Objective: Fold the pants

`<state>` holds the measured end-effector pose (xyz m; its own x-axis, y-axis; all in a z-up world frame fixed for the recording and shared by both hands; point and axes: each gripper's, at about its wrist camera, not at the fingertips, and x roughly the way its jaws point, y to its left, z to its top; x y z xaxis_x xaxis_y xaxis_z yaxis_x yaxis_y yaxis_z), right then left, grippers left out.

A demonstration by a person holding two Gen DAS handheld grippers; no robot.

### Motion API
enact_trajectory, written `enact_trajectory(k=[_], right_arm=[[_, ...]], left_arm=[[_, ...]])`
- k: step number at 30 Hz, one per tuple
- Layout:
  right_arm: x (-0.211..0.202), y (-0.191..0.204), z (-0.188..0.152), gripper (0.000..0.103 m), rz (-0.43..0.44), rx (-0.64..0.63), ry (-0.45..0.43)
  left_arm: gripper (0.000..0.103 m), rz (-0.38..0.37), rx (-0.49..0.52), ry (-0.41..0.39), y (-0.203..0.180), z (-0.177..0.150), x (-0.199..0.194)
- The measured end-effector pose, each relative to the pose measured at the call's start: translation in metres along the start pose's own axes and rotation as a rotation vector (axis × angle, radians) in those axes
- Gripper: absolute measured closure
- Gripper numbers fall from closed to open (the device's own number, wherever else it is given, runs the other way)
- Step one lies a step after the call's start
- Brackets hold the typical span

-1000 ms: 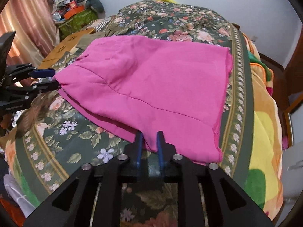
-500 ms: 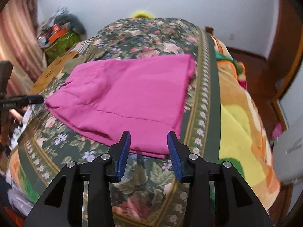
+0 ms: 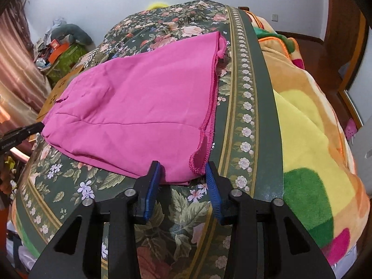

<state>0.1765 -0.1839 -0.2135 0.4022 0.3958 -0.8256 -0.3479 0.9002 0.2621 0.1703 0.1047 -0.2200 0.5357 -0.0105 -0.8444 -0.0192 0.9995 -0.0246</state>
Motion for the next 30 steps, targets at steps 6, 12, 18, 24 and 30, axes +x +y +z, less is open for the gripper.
enact_trajectory(k=[6,12,18,24,30], right_arm=[[-0.005,0.011,-0.003,0.097,-0.065,-0.073,-0.031],[-0.001,-0.003,-0.007,0.097,-0.062,-0.026,-0.009],[-0.011,-0.004,0.004,0.090,-0.079,-0.053,0.027],[-0.031,-0.014,0.040,0.056,-0.095,-0.040,-0.076],[-0.026,-0.020,0.083,0.056,-0.091,-0.032,-0.130]], left_arm=[[0.101,0.029,-0.009,0.030,0.009,-0.011,0.008],[0.101,0.010,-0.026,0.033,0.013,-0.016,0.010],[0.096,0.037,-0.018,0.015,0.021,-0.005,-0.002],[0.051,0.057,-0.045,-0.048,0.033,0.036,-0.008],[0.039,0.068,-0.024,-0.102,0.034,0.081,0.003]])
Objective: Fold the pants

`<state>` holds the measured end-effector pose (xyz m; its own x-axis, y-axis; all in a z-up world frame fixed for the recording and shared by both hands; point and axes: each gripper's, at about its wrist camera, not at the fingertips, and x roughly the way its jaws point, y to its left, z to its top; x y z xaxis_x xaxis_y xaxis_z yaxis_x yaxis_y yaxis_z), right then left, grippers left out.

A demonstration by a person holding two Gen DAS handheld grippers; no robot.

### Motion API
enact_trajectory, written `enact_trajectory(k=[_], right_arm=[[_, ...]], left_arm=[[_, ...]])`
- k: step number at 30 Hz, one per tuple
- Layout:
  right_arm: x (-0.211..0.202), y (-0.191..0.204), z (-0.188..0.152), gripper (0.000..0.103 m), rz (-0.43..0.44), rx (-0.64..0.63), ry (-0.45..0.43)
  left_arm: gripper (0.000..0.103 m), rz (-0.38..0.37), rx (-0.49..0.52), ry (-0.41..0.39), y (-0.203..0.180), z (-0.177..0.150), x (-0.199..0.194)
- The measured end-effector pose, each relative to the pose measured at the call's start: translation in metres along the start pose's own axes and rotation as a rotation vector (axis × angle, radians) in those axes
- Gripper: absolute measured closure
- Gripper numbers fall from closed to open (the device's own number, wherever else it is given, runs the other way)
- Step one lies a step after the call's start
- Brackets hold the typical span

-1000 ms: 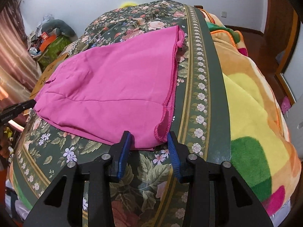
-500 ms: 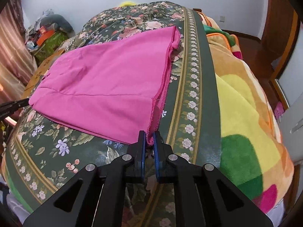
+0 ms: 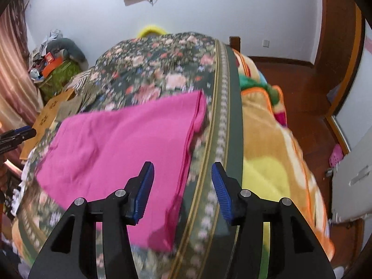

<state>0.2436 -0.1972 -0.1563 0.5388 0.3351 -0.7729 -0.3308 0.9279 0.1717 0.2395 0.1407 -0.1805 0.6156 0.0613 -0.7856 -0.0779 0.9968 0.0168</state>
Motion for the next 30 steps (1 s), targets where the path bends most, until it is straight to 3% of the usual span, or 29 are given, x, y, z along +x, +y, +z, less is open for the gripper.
enact_trajectory(k=[6,15,19,22,26,28,30], right_arm=[[0.036,-0.004,0.036,0.055,-0.010,-0.029,-0.010],[0.112,-0.009,0.070,0.054,0.005,-0.049,0.060],[0.138,-0.011,0.073,0.054,0.029,-0.033,0.107],[0.146,-0.011,0.072,0.055,0.071,0.009,0.100],[0.145,-0.001,0.073,0.095,0.038,-0.027,0.061],[0.146,0.004,0.073,0.097,0.032,-0.055,0.057],[0.145,0.008,0.072,0.098,0.006,-0.093,0.043]], left_arm=[[0.039,0.005,-0.014,0.025,0.004,0.032,0.050],[0.039,-0.133,-0.147,0.173,0.021,0.036,0.120],[0.054,-0.254,-0.216,0.236,0.023,0.023,0.139],[0.061,-0.277,-0.231,0.223,0.023,0.021,0.137],[0.075,-0.238,-0.186,0.184,0.014,0.022,0.128],[0.087,-0.178,-0.140,0.141,0.008,0.022,0.119],[0.093,-0.105,-0.097,0.102,0.002,0.021,0.112]])
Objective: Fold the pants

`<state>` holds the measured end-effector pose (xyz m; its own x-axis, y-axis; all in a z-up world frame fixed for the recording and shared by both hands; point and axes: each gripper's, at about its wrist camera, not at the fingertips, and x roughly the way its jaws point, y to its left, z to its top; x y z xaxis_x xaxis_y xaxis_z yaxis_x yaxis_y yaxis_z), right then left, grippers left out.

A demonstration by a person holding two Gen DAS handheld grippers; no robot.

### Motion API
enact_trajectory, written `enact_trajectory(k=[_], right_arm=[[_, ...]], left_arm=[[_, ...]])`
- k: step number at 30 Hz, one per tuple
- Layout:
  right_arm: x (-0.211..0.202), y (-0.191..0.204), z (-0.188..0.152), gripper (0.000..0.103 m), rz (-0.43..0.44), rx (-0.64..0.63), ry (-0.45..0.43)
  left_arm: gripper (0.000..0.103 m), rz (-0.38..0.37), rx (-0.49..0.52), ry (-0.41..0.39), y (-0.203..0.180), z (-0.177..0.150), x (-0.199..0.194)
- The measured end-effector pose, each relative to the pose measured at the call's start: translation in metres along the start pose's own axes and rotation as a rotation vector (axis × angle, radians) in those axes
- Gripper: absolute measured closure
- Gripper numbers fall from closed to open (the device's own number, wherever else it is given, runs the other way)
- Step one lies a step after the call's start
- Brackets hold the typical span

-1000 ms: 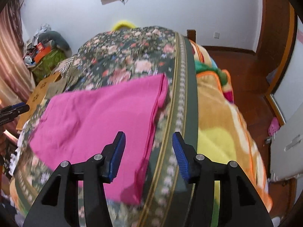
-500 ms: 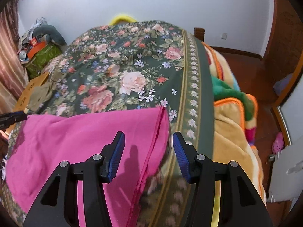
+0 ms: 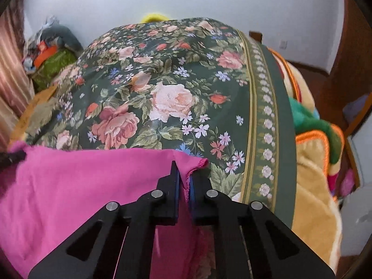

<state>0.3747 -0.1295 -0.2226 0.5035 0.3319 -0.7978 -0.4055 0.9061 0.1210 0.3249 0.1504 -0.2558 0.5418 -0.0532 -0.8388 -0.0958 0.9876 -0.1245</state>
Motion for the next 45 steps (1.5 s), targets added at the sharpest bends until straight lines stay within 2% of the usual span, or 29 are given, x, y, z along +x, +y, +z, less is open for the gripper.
enact_trajectory(k=[2,7,11,12,14,16,17,19,21,23,27,29,31,33,34,36,41,42,45], right_arm=[[0.000,0.001,-0.002,0.099,-0.024,-0.014,0.001],[0.002,0.005,0.004,0.097,-0.077,-0.032,0.038],[-0.015,0.005,0.009,0.072,-0.147,-0.043,0.062],[-0.024,0.006,0.010,0.068,-0.135,-0.045,0.050],[-0.046,0.010,0.012,0.053,-0.091,-0.039,0.019],[-0.063,0.021,0.014,0.047,-0.038,-0.042,-0.008],[-0.068,0.027,0.015,0.036,-0.011,-0.045,-0.013],[-0.075,0.042,0.017,0.025,0.047,-0.045,-0.013],[-0.075,0.058,0.015,0.023,0.094,-0.039,-0.009],[-0.067,0.075,0.009,0.023,0.138,-0.048,0.027],[-0.035,0.104,-0.013,0.023,0.160,-0.108,0.141],[-0.018,0.115,-0.031,0.023,0.171,-0.144,0.220],[-0.010,0.124,-0.049,0.023,0.167,-0.191,0.284],[-0.019,0.128,-0.060,0.023,0.142,-0.240,0.229],[-0.023,0.126,-0.063,0.023,0.145,-0.244,0.241],[-0.031,0.119,-0.068,0.022,0.152,-0.235,0.254],[-0.048,0.108,-0.088,0.022,0.098,-0.249,0.239],[-0.053,0.103,-0.092,0.022,0.099,-0.227,0.232],[-0.064,0.095,-0.100,0.022,0.095,-0.171,0.230]], left_arm=[[0.093,0.100,0.046,-0.035,-0.008,-0.006,-0.002],[0.090,0.179,0.101,-0.010,-0.011,-0.009,0.004],[0.089,0.157,0.094,-0.030,-0.002,0.003,-0.021],[0.089,0.169,0.105,-0.044,-0.005,0.006,-0.029],[0.089,0.178,0.139,-0.067,-0.012,0.012,-0.041],[0.081,0.137,0.161,-0.081,-0.020,0.016,-0.053],[0.077,0.105,0.162,-0.081,-0.025,0.019,-0.057],[0.061,0.042,0.161,-0.070,-0.036,0.022,-0.058],[0.058,0.002,0.175,-0.050,-0.050,0.021,-0.054],[0.058,-0.006,0.199,-0.019,-0.065,0.016,-0.046],[0.055,-0.018,0.254,0.112,-0.087,-0.004,-0.011],[0.054,0.001,0.270,0.157,-0.091,-0.015,0.002],[0.050,0.033,0.304,0.137,-0.093,-0.026,0.002],[0.046,0.041,0.325,0.113,-0.095,-0.038,-0.005],[0.044,0.039,0.329,0.108,-0.094,-0.041,-0.008],[0.041,0.031,0.337,0.088,-0.092,-0.052,-0.017],[0.035,0.023,0.301,0.055,-0.081,-0.071,-0.038],[0.031,0.037,0.296,0.047,-0.080,-0.075,-0.042],[0.029,0.040,0.274,0.035,-0.073,-0.087,-0.054]])
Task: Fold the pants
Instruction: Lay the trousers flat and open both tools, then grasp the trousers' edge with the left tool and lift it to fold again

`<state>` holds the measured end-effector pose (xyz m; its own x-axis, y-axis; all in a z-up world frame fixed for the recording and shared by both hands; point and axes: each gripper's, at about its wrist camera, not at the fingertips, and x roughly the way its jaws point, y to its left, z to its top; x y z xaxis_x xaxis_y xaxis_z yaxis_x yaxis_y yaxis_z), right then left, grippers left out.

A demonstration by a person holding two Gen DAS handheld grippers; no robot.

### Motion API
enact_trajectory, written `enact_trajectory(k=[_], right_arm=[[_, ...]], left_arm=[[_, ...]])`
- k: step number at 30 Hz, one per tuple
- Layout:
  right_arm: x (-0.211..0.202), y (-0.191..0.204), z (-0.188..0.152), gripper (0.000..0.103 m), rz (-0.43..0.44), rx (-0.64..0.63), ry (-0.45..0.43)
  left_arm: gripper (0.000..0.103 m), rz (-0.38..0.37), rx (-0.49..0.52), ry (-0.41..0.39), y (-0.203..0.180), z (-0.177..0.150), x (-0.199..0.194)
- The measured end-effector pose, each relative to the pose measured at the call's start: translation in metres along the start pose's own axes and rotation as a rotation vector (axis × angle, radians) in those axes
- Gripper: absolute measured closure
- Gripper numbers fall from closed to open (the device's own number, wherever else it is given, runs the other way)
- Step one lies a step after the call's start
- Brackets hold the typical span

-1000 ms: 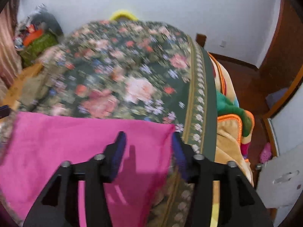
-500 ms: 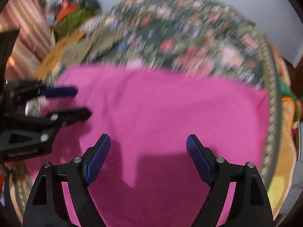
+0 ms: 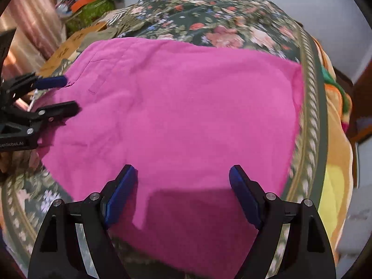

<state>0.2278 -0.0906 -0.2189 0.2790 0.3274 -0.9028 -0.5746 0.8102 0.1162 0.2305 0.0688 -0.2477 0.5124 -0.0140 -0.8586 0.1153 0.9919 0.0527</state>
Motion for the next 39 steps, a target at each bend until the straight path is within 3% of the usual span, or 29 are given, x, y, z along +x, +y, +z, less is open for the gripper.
enact_trajectory(k=[4,13,21,27,30,39], right_arm=[[-0.012,-0.005,-0.018,0.022,-0.017,0.039,-0.020],[-0.030,-0.021,-0.041,0.022,-0.065,0.091,-0.017],[-0.064,-0.009,-0.040,0.022,-0.084,0.056,-0.092],[-0.082,0.010,-0.020,0.022,-0.023,0.040,-0.201],[-0.076,0.019,-0.013,0.022,0.011,0.037,-0.230],[-0.027,0.024,-0.013,0.023,0.073,0.069,-0.150]], left_arm=[[0.023,-0.025,-0.079,-0.007,0.016,-0.015,-0.011],[0.022,0.017,-0.137,-0.016,0.031,-0.041,-0.036],[0.022,0.162,-0.155,-0.041,0.041,-0.040,-0.066],[0.022,-0.031,-0.325,-0.045,0.061,-0.042,-0.084],[0.022,-0.144,-0.398,-0.008,0.058,-0.045,-0.077],[0.023,-0.391,-0.548,0.120,0.040,-0.057,-0.038]])
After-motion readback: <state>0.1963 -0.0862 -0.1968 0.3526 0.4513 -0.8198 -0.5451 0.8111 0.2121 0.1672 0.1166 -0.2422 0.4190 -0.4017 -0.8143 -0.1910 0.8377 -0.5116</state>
